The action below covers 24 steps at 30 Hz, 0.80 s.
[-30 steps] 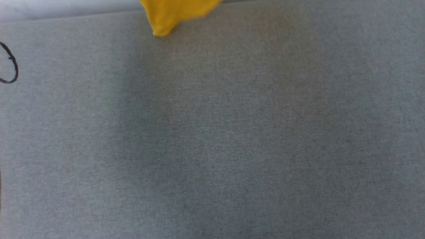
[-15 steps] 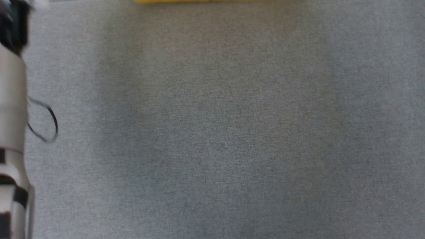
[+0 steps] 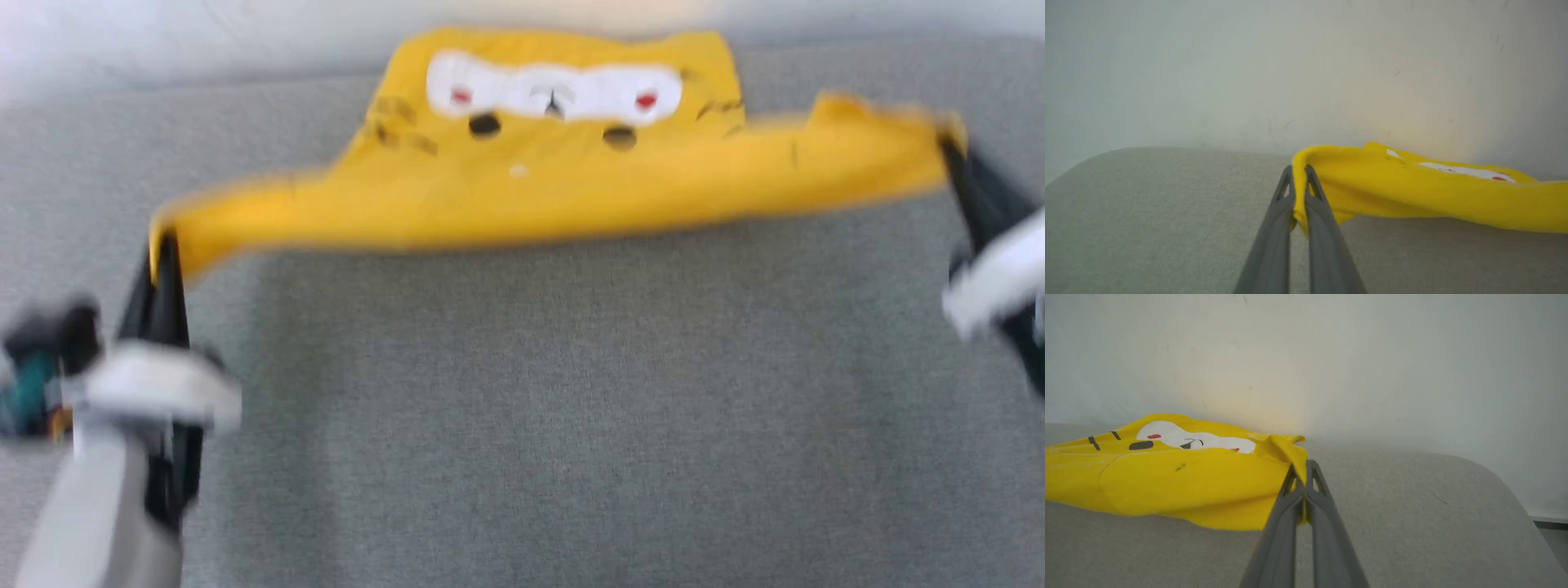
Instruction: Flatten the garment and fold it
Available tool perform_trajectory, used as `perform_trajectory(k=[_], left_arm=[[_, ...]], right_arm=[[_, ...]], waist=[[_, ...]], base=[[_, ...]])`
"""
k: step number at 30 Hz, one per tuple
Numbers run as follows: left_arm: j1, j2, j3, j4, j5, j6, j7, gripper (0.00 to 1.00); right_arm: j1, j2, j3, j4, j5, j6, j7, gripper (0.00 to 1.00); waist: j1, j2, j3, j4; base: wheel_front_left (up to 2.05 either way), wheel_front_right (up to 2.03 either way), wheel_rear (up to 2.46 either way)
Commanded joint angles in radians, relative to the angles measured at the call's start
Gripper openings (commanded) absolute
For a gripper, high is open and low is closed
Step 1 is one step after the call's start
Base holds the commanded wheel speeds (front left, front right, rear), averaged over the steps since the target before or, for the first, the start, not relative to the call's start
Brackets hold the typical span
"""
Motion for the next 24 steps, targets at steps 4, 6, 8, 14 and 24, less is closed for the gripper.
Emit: perform_trajectory(k=[4, 6, 8, 14, 24], left_arm=[[0.226, 0.007, 0.036, -0.186, -0.009, 0.082, 0.051, 0.0], [0.325, 0.008, 0.052, -0.272, -0.011, 0.124, 0.088, 0.0], [0.416, 0.007, 0.057, -0.35, -0.016, 0.155, 0.136, 0.0], [0.639, -0.008, 0.047, -0.495, -0.035, 0.225, 0.266, 0.0], [0.844, -0.021, 0.037, -0.547, -0.102, 0.28, 0.435, 0.0]], right_arm=[[0.236, 0.012, -0.125, -0.111, -0.045, -0.002, 0.057, 0.0], [0.35, 0.042, -0.199, -0.17, -0.073, -0.002, 0.093, 0.0], [0.455, 0.083, -0.266, -0.24, -0.103, -0.002, 0.138, 0.0], [0.719, 0.218, -0.404, -0.456, -0.192, -0.002, 0.303, 0.0], [0.994, 0.393, -0.53, -0.601, -0.26, -0.002, 0.541, 0.0]], waist=[[0.0003, 0.0, -0.079, 0.022], [0.0003, 0.0, -0.096, 0.03], [0.0003, 0.0, -0.111, 0.037], [0.0003, 0.0, -0.146, 0.048], [0.0003, 0.0, -0.177, 0.082]], base=[[0.0, 0.0, 0.0], [0.0, 0.0, 0.0], [0.0, 0.0, 0.0], [0.0, 0.0, 0.0], [0.0, 0.0, 0.0]])
